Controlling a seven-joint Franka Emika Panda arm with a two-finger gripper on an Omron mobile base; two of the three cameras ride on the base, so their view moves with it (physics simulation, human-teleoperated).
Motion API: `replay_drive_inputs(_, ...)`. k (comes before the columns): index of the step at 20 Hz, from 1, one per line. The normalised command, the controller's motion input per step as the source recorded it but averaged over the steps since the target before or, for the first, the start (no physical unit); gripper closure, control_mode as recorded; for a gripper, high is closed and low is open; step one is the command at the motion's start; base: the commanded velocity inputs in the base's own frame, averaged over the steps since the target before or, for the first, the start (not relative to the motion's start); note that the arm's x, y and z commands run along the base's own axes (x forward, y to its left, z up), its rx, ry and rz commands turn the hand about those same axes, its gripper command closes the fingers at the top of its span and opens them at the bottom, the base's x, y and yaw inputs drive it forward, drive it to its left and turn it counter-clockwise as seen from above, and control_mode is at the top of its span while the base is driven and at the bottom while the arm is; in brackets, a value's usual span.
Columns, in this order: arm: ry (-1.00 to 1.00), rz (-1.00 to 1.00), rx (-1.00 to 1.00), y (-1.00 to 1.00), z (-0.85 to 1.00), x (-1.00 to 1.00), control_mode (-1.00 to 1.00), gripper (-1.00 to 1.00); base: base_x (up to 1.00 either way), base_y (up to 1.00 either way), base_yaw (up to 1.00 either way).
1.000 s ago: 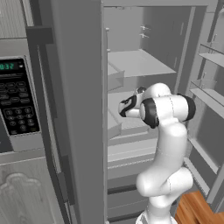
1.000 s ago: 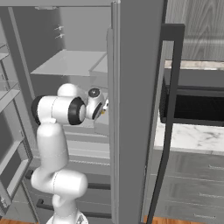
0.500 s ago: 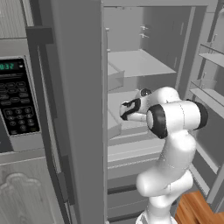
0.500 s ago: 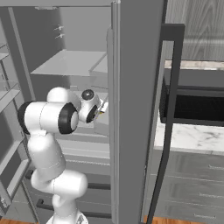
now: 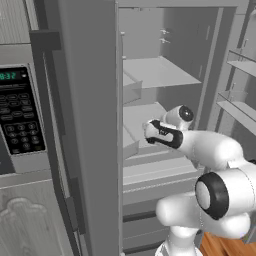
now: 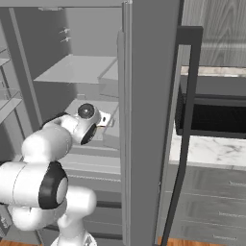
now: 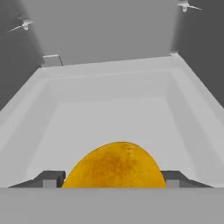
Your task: Pick up both mangos from the fridge and place them inside the tupperware on the counter.
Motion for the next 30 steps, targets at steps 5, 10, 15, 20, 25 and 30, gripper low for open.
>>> replay_drive_inputs(5, 0.18, 0.15, 0.0, 0.0, 0.78, -1.0, -1.0, 1.0, 0.0, 0.0, 0.0)
replay_drive_inputs(10, 0.31, 0.07, -0.01, 0.1, 0.83, -0.96, -1.0, 1.0, 0.0, 0.0, 0.0)
replay_drive_inputs(15, 0.31, 0.0, -0.04, 0.2, 0.77, -0.75, -1.0, 1.0, 0.0, 0.0, 0.0)
replay_drive_inputs(20, 0.11, 0.0, -0.05, 0.06, 0.52, -0.9, -1.0, 1.0, 0.0, 0.0, 0.0)
replay_drive_inputs(25, 0.07, 0.0, -0.03, 0.02, 0.43, -0.84, -1.0, 1.0, 0.0, 0.0, 0.0)
replay_drive_inputs(30, 0.0, 0.0, -0.03, 0.0, 0.0, -0.58, 1.0, 1.0, -0.4, -0.04, 0.0)
